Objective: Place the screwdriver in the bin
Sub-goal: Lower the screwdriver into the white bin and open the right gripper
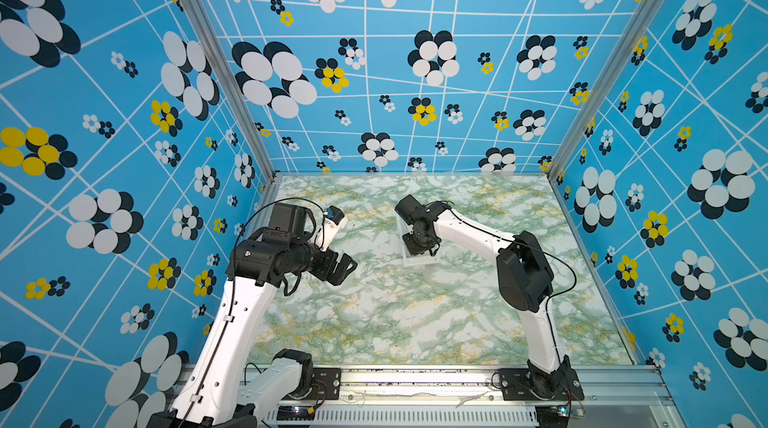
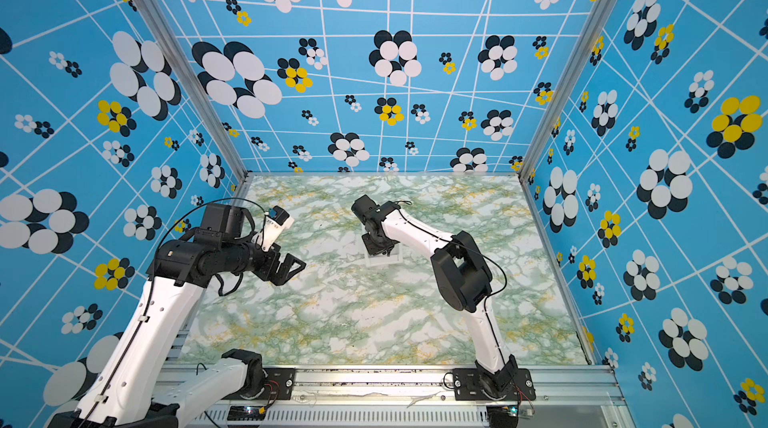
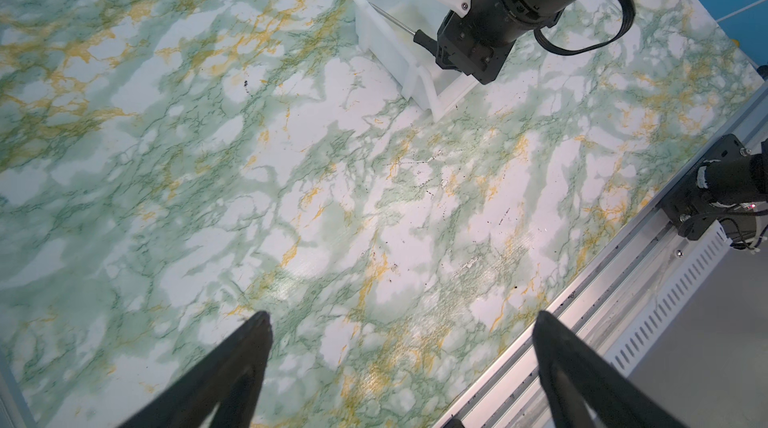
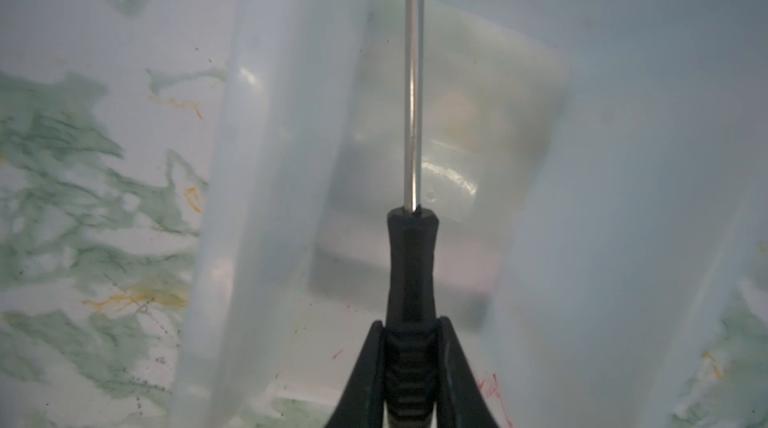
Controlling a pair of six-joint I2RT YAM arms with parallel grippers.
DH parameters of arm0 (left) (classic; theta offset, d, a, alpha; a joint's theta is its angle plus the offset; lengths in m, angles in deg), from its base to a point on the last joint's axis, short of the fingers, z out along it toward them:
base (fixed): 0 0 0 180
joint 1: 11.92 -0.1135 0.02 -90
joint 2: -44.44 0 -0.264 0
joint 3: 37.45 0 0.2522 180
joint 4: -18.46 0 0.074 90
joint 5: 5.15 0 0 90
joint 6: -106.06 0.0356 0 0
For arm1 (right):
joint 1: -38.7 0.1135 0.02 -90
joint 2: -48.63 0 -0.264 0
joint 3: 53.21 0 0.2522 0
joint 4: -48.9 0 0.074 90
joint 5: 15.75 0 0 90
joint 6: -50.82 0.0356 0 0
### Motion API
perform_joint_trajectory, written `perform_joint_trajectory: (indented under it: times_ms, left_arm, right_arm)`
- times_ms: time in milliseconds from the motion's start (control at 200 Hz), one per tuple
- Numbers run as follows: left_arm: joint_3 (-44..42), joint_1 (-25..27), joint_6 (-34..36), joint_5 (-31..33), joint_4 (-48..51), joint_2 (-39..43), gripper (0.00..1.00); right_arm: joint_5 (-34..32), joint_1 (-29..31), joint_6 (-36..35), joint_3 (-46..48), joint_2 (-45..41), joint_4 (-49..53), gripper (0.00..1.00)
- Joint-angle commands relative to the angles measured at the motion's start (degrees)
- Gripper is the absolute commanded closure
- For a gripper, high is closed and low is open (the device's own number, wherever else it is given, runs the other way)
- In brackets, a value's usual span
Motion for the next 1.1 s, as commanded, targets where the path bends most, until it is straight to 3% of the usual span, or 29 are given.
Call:
perform_joint_trajectory:
  times_ms: [0, 355, 735, 955, 1095]
  left_arm:
    - [0.83, -0.39, -0.37, -1.32, 1.35, -0.35, 0.01]
    - [0.88, -0.57, -0.55, -1.41, 1.33, -0.66, 0.01]
    - [-0.3, -0.56, -0.93, 0.14, 0.16, -1.29, 0.01]
    - [-2.71, -0.44, -1.08, 5.56, -2.64, -1.7, 0.01]
    - [-4.53, 0.1, -0.86, 5.1, -3.21, -2.91, 0.01]
  right_arm:
    - [-0.72, -0.25, -1.07, -2.63, 3.01, 1.31, 0.8]
    - [0.49, -0.27, -0.87, -4.51, 5.04, 1.66, 0.76]
    - [-1.55, -0.24, -0.58, -4.06, 1.35, 2.09, 0.67]
    - [-3.79, -0.23, 0.92, 0.26, -11.42, -2.8, 0.6]
    - [-2.61, -0.23, 0.79, 13.45, -24.88, -14.47, 0.55]
